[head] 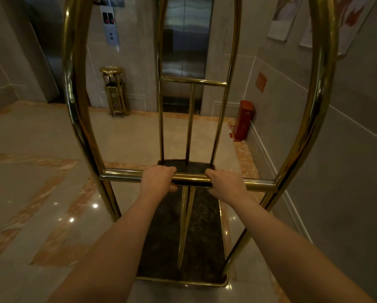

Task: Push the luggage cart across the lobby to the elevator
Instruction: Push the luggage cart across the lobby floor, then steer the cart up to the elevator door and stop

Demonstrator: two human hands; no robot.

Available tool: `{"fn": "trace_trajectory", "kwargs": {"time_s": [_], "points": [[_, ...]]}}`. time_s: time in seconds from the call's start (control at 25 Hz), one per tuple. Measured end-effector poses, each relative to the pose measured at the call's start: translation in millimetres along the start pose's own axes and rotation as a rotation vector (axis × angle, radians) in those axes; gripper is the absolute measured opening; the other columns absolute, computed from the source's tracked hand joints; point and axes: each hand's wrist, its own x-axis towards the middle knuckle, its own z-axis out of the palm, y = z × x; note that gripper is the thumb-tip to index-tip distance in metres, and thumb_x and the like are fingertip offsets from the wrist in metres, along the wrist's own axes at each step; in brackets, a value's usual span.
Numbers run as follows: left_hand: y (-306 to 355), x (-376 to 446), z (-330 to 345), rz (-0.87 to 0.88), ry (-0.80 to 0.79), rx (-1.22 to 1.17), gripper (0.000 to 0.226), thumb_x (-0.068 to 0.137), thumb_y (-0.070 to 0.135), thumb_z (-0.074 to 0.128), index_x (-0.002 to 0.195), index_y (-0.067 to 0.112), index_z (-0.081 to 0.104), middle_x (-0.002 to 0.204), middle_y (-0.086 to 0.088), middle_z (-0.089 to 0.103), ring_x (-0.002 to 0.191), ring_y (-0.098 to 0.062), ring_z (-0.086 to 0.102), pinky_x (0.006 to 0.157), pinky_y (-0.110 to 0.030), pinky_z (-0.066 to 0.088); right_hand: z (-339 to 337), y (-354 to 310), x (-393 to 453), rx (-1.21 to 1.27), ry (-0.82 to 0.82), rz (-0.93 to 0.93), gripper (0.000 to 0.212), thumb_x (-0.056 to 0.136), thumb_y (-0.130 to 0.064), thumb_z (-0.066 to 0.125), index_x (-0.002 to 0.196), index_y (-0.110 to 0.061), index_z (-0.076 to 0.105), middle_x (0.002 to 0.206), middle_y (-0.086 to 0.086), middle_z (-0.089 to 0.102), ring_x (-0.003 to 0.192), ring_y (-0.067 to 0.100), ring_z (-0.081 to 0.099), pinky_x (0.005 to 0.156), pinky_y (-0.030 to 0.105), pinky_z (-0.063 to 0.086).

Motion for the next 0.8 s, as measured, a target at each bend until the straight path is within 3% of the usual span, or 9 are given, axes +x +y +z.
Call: {"fn": "trace_trajectory", "kwargs": {"time_s": [0.4, 0.8], "points": [[-26.6, 142.2, 26.9, -0.015, 0.029, -0.036, 0.029, 0.070, 0.040, 0.076, 0.082, 0.032, 0.052, 0.068, 0.010, 0.051, 0.063, -0.010, 0.049, 0.059, -0.029, 0.039, 28.2, 59.4, 132.2, 0.029, 0.005, 0.034, 0.024, 0.085, -0.034, 0.067, 0.104, -0.025, 0.056, 0.077, -0.005, 0.055, 0.067, 0.016, 0.051, 0.059, 0.031, 0.040], [-68.9, 308.2, 54.7, 0.039, -0.006, -0.036, 0.028, 0.075, 0.040, 0.072, 0.089, 0.030, 0.050, 0.067, 0.011, 0.042, 0.062, -0.009, 0.043, 0.061, -0.030, 0.035, 49.1, 118.6, 287.3, 0.062, -0.065, 0.066, 0.024, 0.088, -0.027, 0.064, 0.110, -0.022, 0.057, 0.092, 0.000, 0.063, 0.082, 0.020, 0.059, 0.075, 0.036, 0.051]]}}
